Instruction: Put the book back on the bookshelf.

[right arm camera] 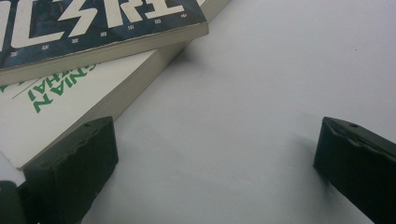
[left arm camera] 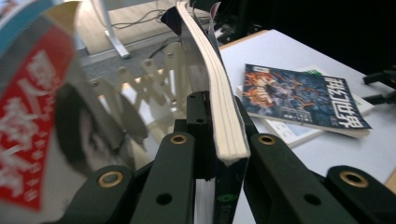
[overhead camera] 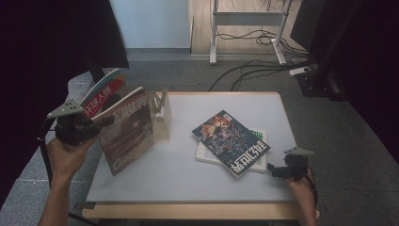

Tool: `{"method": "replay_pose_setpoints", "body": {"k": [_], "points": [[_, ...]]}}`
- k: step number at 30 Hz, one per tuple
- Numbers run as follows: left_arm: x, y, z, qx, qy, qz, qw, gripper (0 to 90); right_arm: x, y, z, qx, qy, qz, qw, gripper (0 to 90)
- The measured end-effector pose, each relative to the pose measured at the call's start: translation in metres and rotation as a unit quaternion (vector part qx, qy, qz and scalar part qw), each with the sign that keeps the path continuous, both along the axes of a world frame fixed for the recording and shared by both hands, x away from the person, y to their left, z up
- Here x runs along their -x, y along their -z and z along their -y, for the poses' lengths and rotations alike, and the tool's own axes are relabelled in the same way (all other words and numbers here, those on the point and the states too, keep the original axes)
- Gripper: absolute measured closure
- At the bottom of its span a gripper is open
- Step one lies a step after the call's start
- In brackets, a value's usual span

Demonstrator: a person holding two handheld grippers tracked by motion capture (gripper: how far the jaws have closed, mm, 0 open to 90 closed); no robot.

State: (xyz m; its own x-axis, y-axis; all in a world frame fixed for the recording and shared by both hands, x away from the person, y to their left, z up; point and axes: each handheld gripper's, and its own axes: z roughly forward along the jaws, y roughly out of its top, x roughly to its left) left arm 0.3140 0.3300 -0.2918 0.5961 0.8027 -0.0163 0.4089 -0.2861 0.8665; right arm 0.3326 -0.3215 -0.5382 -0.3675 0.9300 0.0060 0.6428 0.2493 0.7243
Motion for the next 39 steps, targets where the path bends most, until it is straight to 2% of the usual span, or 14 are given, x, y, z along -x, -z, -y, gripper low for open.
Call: {"method": "replay_pose_setpoints", "body": {"k": [8,10,14,17,23,28,36,39], "points": [[0.002,0.0,-0.021,0.002,-0.047,0.0,0.9989,84.1,0.0,0.0,0.0,0.0,0.0,0.0,1.0,0.0],[0.0,0.001,-0.026,0.002,-0.063,-0.003,0.998,84.1,0.0,0.0,0.0,0.0,0.0,0.0,1.0,0.0],[-0.002,0.002,-0.031,0.007,-0.077,-0.004,0.997,84.1,0.0,0.0,0.0,0.0,0.0,0.0,1.0,0.0],[-0.009,0.005,-0.034,0.011,-0.096,-0.006,0.9953,84.1,0.0,0.0,0.0,0.0,0.0,0.0,1.0,0.0],[-0.019,0.01,-0.034,0.009,-0.111,-0.005,0.9938,84.1,0.0,0.0,0.0,0.001,0.0,-0.001,1.0,0.0],[-0.03,0.015,-0.032,0.019,-0.12,0.0,0.9925,84.1,0.0,0.0,0.0,0.001,0.0,-0.001,1.0,0.0],[-0.045,0.019,-0.019,0.017,-0.127,0.011,0.9917,84.1,0.0,0.0,0.0,0.001,0.0,-0.001,1.0,0.0],[-0.052,0.022,-0.012,0.012,-0.135,0.02,0.9905,84.1,0.0,0.0,0.0,0.001,0.0,-0.001,1.0,0.0]]}}
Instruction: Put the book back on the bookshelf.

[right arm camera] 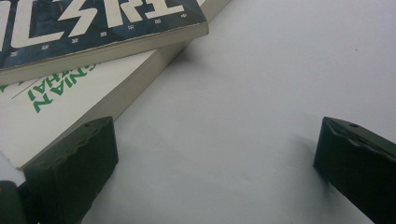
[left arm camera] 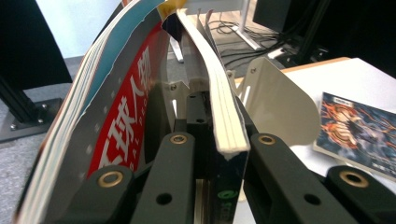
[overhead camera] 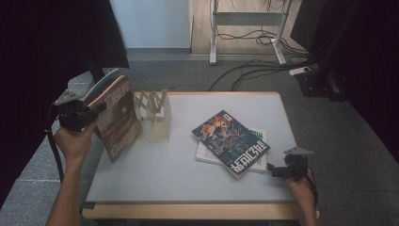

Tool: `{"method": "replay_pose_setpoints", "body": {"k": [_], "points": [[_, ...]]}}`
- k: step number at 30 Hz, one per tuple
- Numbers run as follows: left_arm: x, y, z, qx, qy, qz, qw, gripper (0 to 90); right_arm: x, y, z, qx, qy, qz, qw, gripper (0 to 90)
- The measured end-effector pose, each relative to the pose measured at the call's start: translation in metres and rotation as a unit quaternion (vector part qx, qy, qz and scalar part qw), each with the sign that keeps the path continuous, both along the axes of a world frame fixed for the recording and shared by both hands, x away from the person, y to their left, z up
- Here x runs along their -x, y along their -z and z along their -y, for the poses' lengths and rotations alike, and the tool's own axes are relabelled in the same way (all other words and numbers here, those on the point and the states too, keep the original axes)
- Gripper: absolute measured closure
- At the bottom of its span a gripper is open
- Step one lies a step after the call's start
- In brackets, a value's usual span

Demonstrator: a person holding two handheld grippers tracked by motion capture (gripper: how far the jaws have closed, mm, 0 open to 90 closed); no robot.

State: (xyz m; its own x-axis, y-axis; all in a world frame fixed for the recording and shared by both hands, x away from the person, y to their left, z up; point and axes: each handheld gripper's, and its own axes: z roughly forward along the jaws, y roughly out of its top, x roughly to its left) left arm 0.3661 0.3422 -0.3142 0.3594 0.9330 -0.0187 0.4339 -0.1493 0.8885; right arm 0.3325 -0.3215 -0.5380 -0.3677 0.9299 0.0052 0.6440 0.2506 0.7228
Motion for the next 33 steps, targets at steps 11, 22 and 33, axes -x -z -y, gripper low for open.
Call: {"method": "replay_pose_setpoints", "body": {"k": [11,22,33], "points": [[-0.011,0.014,0.005,0.011,-0.023,0.029,0.9993,84.1,0.0,0.0,0.0,0.0,0.0,0.0,1.0,0.0],[-0.003,0.02,-0.004,0.014,-0.006,0.013,0.9998,83.1,0.0,0.0,0.0,0.0,0.0,0.0,1.0,0.0],[0.008,0.03,-0.017,0.003,0.001,0.015,0.9999,79.2,0.0,0.0,0.0,-0.001,0.0,0.002,1.0,0.0]]}}
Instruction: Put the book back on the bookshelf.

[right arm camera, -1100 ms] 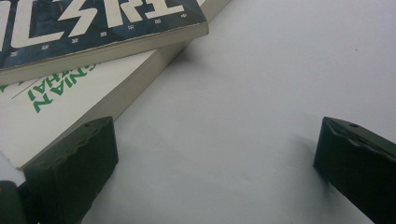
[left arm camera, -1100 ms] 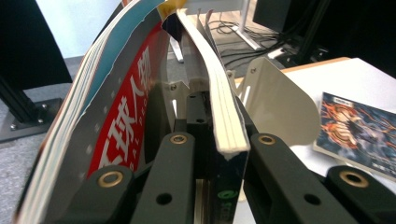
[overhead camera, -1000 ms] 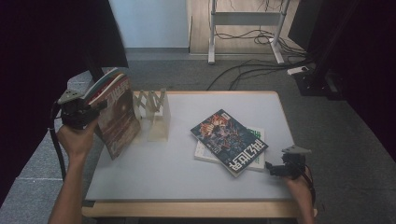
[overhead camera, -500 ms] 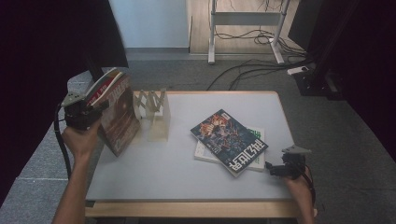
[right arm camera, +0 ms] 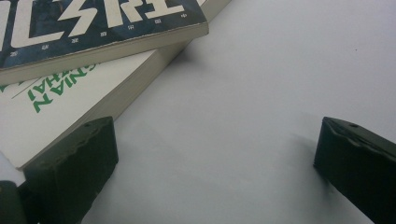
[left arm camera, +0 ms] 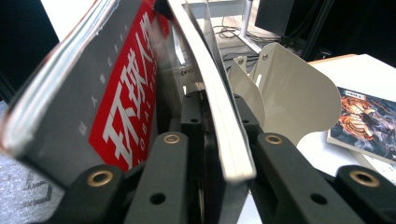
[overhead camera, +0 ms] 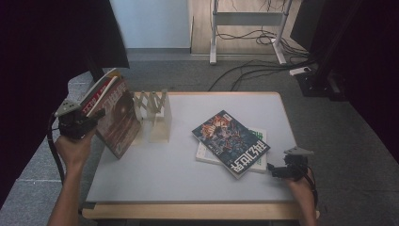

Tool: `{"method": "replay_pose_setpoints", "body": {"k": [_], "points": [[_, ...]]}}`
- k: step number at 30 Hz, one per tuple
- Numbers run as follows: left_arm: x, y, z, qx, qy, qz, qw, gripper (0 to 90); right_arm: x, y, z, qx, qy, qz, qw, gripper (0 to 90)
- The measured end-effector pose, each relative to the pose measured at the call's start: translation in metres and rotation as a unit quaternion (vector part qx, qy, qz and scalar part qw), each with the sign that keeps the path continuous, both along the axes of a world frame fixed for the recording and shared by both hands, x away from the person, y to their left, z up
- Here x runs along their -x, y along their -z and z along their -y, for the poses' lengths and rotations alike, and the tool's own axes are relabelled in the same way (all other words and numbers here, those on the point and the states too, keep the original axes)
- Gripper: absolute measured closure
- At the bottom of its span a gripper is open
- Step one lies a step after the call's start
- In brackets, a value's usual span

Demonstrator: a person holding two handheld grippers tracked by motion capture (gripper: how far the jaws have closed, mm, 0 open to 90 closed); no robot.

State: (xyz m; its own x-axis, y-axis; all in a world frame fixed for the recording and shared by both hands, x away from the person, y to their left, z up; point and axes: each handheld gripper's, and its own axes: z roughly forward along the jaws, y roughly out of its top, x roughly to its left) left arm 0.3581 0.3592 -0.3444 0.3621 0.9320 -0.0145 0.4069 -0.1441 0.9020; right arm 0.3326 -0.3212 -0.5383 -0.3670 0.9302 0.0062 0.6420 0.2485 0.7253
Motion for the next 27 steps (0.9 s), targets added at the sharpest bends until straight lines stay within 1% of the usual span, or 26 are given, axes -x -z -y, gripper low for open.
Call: {"method": "replay_pose_setpoints", "body": {"k": [1,4,5,9,11,12,13,16,21,27], "points": [[0.001,0.001,0.0,-0.002,0.0,0.002,1.0,79.2,0.0,0.0,0.0,0.0,0.0,0.0,1.0,0.0],[0.003,0.005,0.002,-0.009,0.0,0.006,0.9999,75.0,0.0,0.0,0.0,0.0,0.0,0.0,1.0,0.0],[0.004,0.006,0.003,-0.013,0.0,0.007,0.9999,74.8,0.0,0.0,0.0,0.0,0.0,0.0,1.0,0.0],[0.01,0.015,0.003,-0.015,0.0,0.007,0.9999,73.9,0.0,0.0,0.0,0.001,-0.001,0.001,1.0,0.0],[0.013,0.019,0.003,-0.012,-0.001,0.008,0.9999,73.9,0.0,0.0,0.0,0.001,-0.001,0.001,1.0,0.0],[0.016,0.026,0.001,-0.005,-0.002,0.008,1.0,74.0,0.0,0.0,0.0,0.001,-0.001,0.001,1.0,0.0],[0.016,0.026,0.001,-0.005,-0.002,0.008,1.0,74.0,0.0,0.0,0.0,0.001,-0.001,0.001,1.0,0.0],[0.021,0.036,-0.001,0.008,-0.005,0.008,0.9999,74.5,0.0,0.0,0.0,0.001,-0.001,0.001,1.0,0.0],[0.027,0.052,-0.003,0.012,-0.009,0.004,0.9999,76.4,0.0,0.0,0.0,0.001,-0.001,0.001,1.0,0.0],[0.032,0.077,-0.002,0.01,-0.013,-0.013,0.9998,79.0,0.0,0.0,0.0,0.002,-0.001,0.001,1.0,0.0]]}}
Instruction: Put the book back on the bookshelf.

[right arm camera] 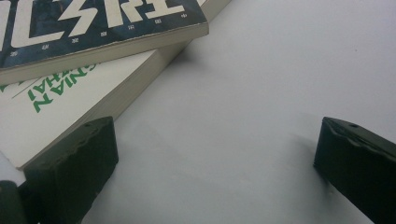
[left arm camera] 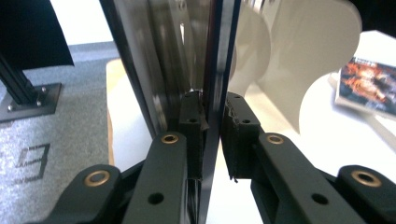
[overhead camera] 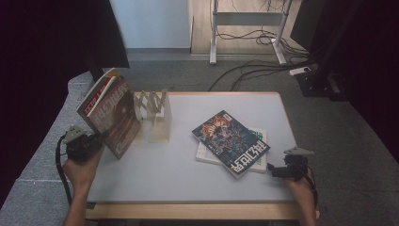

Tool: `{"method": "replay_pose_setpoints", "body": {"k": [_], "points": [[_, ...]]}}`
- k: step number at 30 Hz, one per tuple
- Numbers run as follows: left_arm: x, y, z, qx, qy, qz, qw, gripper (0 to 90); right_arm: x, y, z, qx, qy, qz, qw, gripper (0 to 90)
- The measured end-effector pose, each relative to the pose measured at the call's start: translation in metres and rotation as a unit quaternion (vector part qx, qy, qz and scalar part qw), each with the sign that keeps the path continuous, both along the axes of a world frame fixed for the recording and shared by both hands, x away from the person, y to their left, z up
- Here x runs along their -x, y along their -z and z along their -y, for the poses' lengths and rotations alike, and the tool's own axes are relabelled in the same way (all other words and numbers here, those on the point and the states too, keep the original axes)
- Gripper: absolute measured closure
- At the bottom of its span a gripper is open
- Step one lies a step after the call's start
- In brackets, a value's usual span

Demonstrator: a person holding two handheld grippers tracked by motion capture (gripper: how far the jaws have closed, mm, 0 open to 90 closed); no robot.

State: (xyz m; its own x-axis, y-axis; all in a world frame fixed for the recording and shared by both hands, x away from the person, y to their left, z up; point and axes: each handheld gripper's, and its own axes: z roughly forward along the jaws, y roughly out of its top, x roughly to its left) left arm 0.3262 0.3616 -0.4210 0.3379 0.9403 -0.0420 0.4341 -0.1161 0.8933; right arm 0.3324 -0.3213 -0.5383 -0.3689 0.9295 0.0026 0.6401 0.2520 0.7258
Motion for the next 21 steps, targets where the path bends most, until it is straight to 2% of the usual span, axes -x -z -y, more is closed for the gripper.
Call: {"method": "replay_pose_setpoints", "body": {"k": [4,7,11,17,19,21], "points": [[-0.001,0.013,0.0,0.002,-0.002,-0.007,1.0,80.9,0.0,0.0,0.0,0.0,0.0,0.0,1.0,0.0],[-0.003,0.013,0.001,0.005,-0.003,-0.005,1.0,80.0,0.0,0.0,0.0,0.0,0.0,0.0,1.0,0.0],[-0.011,-0.004,0.007,0.007,0.002,0.006,1.0,77.2,0.0,0.0,0.0,0.0,0.0,0.0,1.0,0.0],[-0.023,-0.025,0.021,-0.015,-0.007,0.021,0.9997,74.6,0.0,0.0,0.0,0.0,0.0,0.0,1.0,0.0],[-0.024,-0.028,0.022,-0.015,-0.015,0.017,0.9996,82.8,0.0,0.0,0.0,0.0,0.0,0.0,1.0,0.0],[-0.022,-0.028,0.023,-0.015,-0.015,0.019,0.9996,83.8,0.0,0.0,0.0,0.001,-0.001,0.001,1.0,0.0]]}}
